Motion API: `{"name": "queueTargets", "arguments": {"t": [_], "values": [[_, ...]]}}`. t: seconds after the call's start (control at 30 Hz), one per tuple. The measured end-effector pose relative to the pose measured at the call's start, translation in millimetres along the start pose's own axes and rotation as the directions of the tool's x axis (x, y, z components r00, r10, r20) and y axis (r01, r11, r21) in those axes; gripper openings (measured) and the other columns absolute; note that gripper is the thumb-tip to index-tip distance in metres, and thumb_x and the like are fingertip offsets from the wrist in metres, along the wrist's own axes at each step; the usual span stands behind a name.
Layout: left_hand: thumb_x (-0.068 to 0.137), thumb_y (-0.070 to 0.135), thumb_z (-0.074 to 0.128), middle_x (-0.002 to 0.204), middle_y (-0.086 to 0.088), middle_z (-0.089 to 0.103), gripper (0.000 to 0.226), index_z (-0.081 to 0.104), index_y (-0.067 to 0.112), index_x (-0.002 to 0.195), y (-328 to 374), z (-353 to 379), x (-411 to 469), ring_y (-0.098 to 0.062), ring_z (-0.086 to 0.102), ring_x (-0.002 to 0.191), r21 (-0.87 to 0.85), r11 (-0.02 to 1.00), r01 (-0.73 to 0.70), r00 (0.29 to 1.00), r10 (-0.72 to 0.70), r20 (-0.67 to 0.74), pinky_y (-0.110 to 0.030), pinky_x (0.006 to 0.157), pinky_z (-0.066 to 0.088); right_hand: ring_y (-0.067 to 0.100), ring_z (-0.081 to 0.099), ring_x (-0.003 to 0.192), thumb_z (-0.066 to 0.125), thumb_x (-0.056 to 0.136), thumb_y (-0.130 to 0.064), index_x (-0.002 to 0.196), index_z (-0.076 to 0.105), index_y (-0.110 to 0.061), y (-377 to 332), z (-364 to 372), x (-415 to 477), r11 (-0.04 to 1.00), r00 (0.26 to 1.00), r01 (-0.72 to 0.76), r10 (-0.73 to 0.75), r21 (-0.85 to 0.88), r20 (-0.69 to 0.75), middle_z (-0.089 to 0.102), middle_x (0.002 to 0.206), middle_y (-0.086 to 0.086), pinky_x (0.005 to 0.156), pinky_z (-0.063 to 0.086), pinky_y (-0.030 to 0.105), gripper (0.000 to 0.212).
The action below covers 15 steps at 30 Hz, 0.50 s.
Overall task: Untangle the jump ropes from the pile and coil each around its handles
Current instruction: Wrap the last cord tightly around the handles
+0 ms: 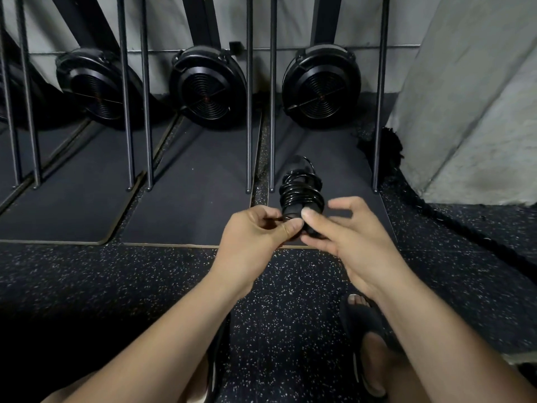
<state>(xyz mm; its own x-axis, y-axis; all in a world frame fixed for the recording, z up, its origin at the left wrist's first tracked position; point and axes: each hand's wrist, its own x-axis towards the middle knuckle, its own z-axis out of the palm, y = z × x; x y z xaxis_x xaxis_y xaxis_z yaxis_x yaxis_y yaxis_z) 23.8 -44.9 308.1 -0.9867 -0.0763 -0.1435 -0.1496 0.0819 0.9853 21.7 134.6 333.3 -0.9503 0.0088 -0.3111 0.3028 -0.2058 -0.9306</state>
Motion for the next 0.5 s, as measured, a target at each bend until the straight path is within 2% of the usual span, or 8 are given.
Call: {"name": "queueTargets", "arguments": {"t": [0.07,0.13,0.17,0.23,0.3,0.4,0.43,0.5], "values": [[0.087,0.04,0.087,0.091,0.002,0.081,0.025,0.078,0.02,0.101,6,-3,-2,-0.019,0.079,0.088,0.169,0.982,-0.082,0.996,0.076,0.039,-0.042,0.088,0.062,0.027,0.081,0.089,0.084,0.091,-0.008,0.131,0.055,-0.006,-3,-2,1,1.0,1.0,0.003,-0.003,-0.021,0.012,0.077,0.106,0.022,0.082,0.067,0.039,0.049],[0.092,0.045,0.081,0.086,0.011,0.08,0.023,0.078,0.024,0.1,14,-9,-2,-0.003,0.075,0.079,0.393,0.898,-0.199,0.98,0.178,0.09,-0.033,0.08,0.061,0.03,0.081,0.087,0.082,0.092,-0.006,0.126,0.061,-0.005,-7,-6,3,0.999,1.0,-0.01,0.01,-0.032,0.02,0.078,0.105,0.026,0.078,0.067,0.039,0.04],[0.092,0.047,0.078,0.083,0.012,0.079,0.024,0.078,0.024,0.1,16,-12,-2,-0.001,0.073,0.073,0.48,0.838,-0.258,0.966,0.238,0.104,-0.032,0.074,0.06,0.031,0.081,0.087,0.082,0.092,-0.006,0.123,0.062,-0.004,-9,-7,4,0.999,1.0,-0.014,0.015,-0.039,0.027,0.078,0.105,0.027,0.077,0.066,0.038,0.036],[0.093,0.056,0.071,0.072,0.008,0.074,0.033,0.074,0.023,0.095,17,-17,-3,-0.01,0.071,0.064,0.588,0.722,-0.365,0.924,0.359,0.133,-0.039,0.063,0.059,0.033,0.081,0.087,0.081,0.092,-0.004,0.12,0.061,-0.002,-9,-7,3,0.998,0.999,-0.016,0.019,-0.057,0.042,0.078,0.102,0.027,0.074,0.066,0.036,0.034],[0.098,0.059,0.063,0.068,0.007,0.064,0.04,0.065,0.021,0.087,15,-18,-2,-0.02,0.063,0.06,0.679,0.559,-0.476,0.85,0.49,0.192,-0.043,0.056,0.054,0.035,0.081,0.087,0.08,0.093,-0.003,0.117,0.061,-0.001,-8,-5,2,0.997,0.999,-0.012,0.014,-0.075,0.035,0.078,0.1,0.028,0.071,0.066,0.034,0.031],[0.104,0.043,0.06,0.079,0.007,0.056,0.031,0.062,0.018,0.087,15,-17,0,-0.021,0.055,0.064,0.757,0.297,-0.582,0.703,0.651,0.285,-0.04,0.054,0.051,0.033,0.081,0.083,0.079,0.094,-0.001,0.113,0.061,-0.002,-3,-1,1,0.993,1.0,-0.005,0.008,-0.117,0.028,0.077,0.095,0.026,0.07,0.066,0.035,0.026],[0.105,0.038,0.062,0.084,0.006,0.055,0.027,0.064,0.016,0.089,15,-17,1,-0.019,0.054,0.068,0.751,0.272,-0.601,0.678,0.672,0.298,-0.039,0.055,0.05,0.031,0.081,0.082,0.079,0.095,-0.001,0.111,0.061,-0.004,-1,0,1,0.99,1.0,0.01,-0.006,-0.142,0.026,0.077,0.092,0.023,0.071,0.066,0.036,0.025],[0.105,0.03,0.067,0.091,0.006,0.052,0.021,0.065,0.014,0.092,12,-16,-1,-0.015,0.05,0.071,0.708,0.335,-0.622,0.684,0.672,0.282,-0.034,0.057,0.047,0.027,0.081,0.082,0.078,0.096,-0.002,0.109,0.06,-0.007,4,2,0,0.98,0.999,0.051,-0.047,-0.192,0.028,0.076,0.085,0.014,0.075,0.067,0.04,0.023]]}}
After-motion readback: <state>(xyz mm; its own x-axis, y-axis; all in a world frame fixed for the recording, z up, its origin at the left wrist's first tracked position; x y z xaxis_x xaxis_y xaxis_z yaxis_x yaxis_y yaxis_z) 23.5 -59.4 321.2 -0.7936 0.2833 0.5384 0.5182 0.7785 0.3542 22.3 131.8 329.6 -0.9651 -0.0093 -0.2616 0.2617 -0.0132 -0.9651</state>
